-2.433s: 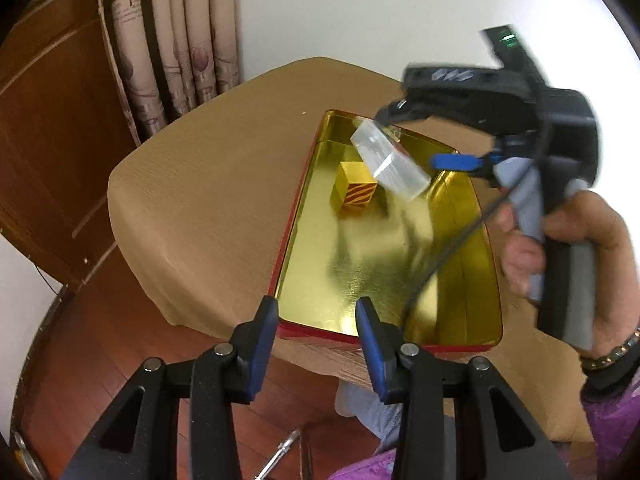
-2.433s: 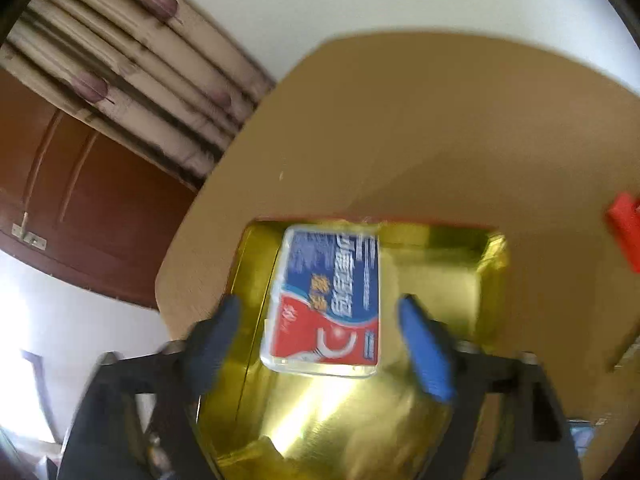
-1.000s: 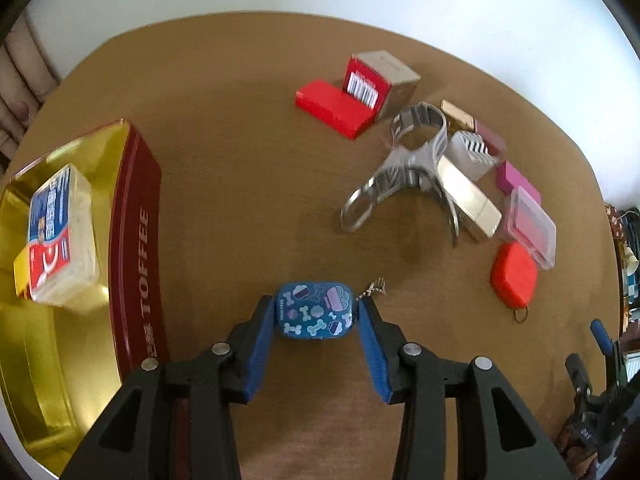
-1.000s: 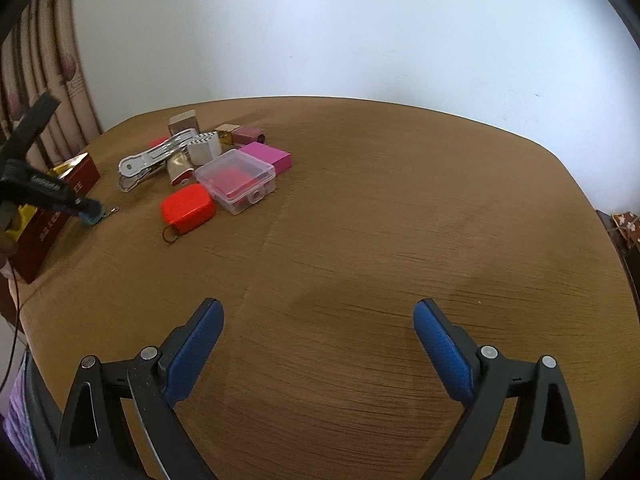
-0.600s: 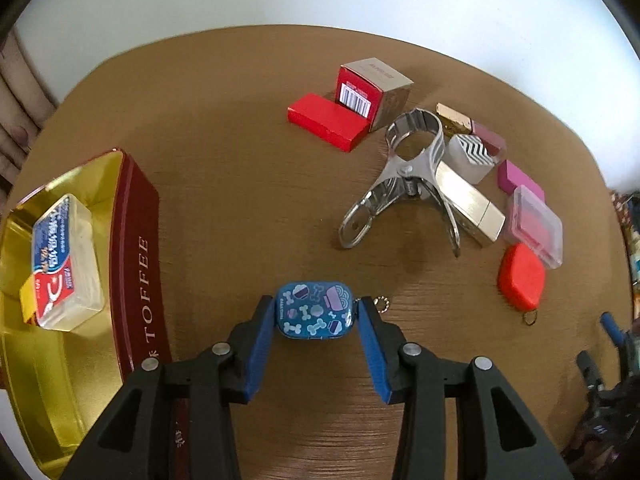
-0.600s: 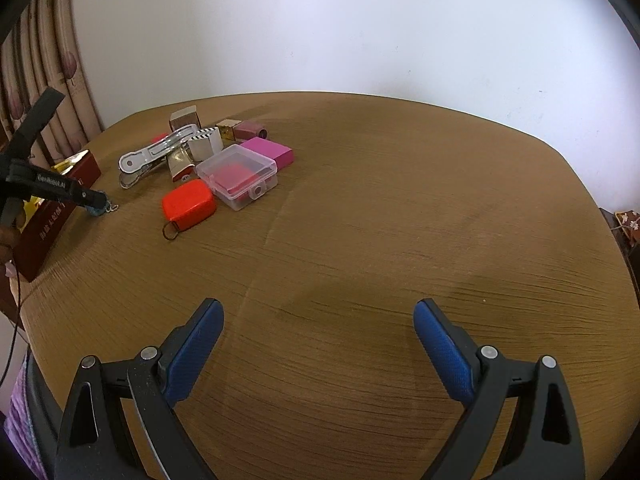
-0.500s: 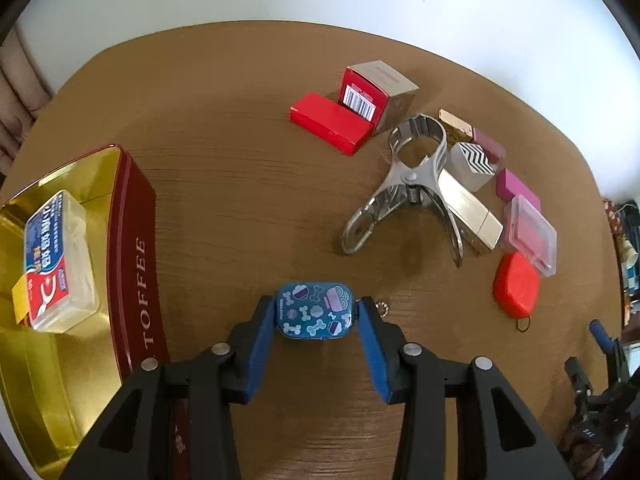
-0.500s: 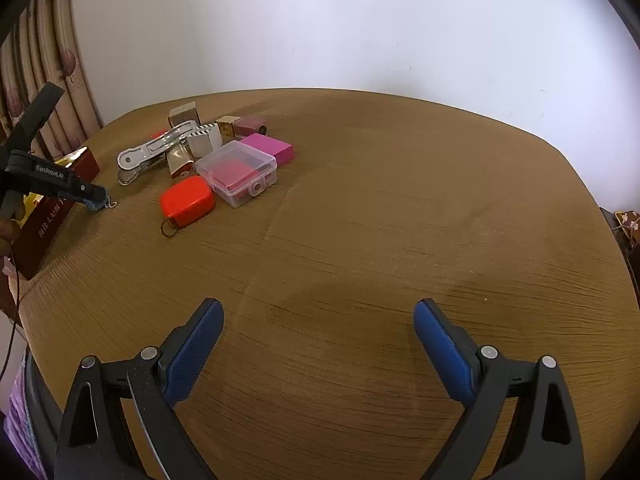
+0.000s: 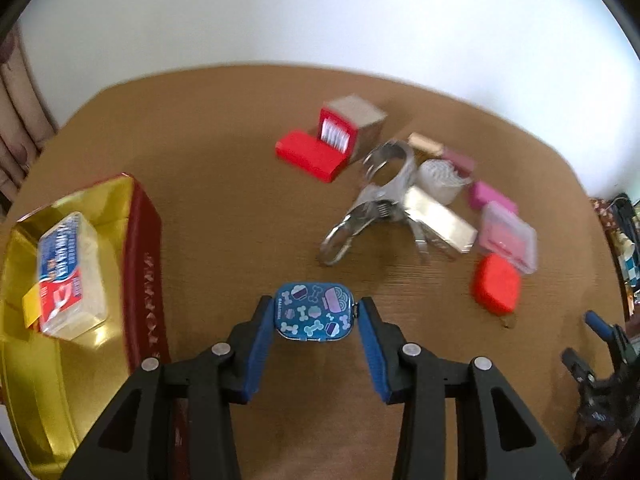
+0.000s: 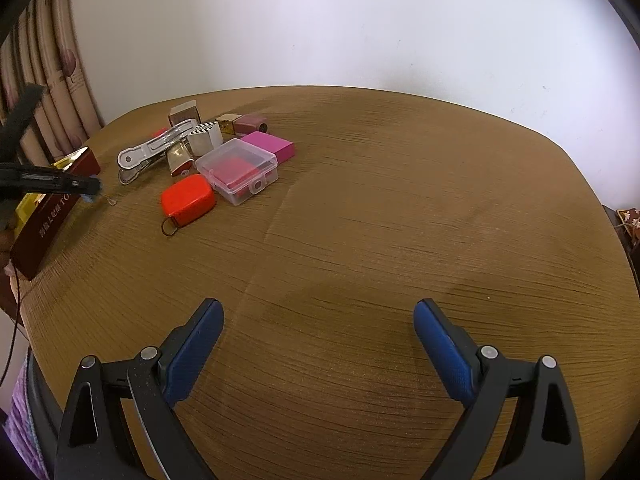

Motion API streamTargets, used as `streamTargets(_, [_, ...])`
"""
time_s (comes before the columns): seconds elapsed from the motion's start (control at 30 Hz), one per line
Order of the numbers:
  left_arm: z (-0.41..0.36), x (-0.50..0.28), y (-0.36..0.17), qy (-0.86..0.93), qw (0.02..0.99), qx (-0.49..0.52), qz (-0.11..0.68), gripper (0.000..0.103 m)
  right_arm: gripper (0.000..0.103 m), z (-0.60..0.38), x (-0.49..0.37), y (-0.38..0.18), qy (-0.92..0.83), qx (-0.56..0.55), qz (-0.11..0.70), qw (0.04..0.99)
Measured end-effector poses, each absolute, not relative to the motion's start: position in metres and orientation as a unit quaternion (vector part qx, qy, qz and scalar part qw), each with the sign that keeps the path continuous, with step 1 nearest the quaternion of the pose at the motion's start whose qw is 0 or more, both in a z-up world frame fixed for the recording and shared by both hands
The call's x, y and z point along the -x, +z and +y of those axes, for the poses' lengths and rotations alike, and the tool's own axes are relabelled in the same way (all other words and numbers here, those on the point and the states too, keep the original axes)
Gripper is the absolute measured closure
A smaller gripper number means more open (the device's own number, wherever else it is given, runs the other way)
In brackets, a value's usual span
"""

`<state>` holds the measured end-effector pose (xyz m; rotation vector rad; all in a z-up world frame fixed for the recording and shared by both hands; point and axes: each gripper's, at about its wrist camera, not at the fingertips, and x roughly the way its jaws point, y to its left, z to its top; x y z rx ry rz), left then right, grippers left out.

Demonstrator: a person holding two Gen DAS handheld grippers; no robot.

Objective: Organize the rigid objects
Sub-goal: 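Place the blue case in the tray with left while right grasps the red case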

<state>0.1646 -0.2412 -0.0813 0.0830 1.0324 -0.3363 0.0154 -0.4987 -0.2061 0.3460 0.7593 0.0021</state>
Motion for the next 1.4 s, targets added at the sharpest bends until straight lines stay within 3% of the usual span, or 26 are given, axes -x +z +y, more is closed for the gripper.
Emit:
streamTargets(0.43, [-0.168,-0.089,-0.021,-0.116,0.882,0.003,0.457,0.060,0.008,-0.470,-0.043,-0.175,0.081,-0.207,0.345,0.912])
streamTargets(0.57, [-0.130,-0.082,-0.015,-0.103,0.880,0.035,0.462,0.060,0.023,-0.447,-0.079,-0.173,0.099,-0.205,0.360,0.905])
streamTargets(0.77, [-0.089,-0.081,-0.019,-0.084,0.878,0.076,0.465,0.060,0.024,-0.440,-0.114,-0.181,0.099,-0.258,0.392,0.878])
streamTargets(0.9, [-0.078,-0.088,-0.026,-0.070,0.880,0.074,0.464,0.060,0.020,-0.431,-0.127,-0.180,0.077,-0.288,0.409,0.863])
streamTargets(1.0, [-0.070,-0.095,-0.034,-0.061,0.878,0.071,0.469,0.060,0.009,-0.425,-0.137,-0.179,0.046,-0.309,0.415,0.855])
streamTargets(1.1, [-0.061,-0.101,-0.042,-0.048,0.878,0.071,0.472,0.060,0.007,-0.415,-0.148,-0.177,0.001,-0.314,0.423,0.850])
streamTargets(1.17, [-0.055,-0.107,-0.050,-0.031,0.877,0.067,0.475,0.060,0.013,-0.408,-0.151,-0.176,-0.024,-0.303,0.425,0.852])
streamTargets(1.23, [-0.048,-0.114,-0.058,-0.023,0.873,0.070,0.481,0.060,0.050,-0.402,-0.152,-0.175,-0.052,-0.274,0.425,0.861])
streamTargets(1.4, [-0.038,-0.131,-0.070,-0.005,0.867,0.060,0.494,0.060,0.051,-0.405,-0.152,-0.175,-0.029,-0.254,0.430,0.866])
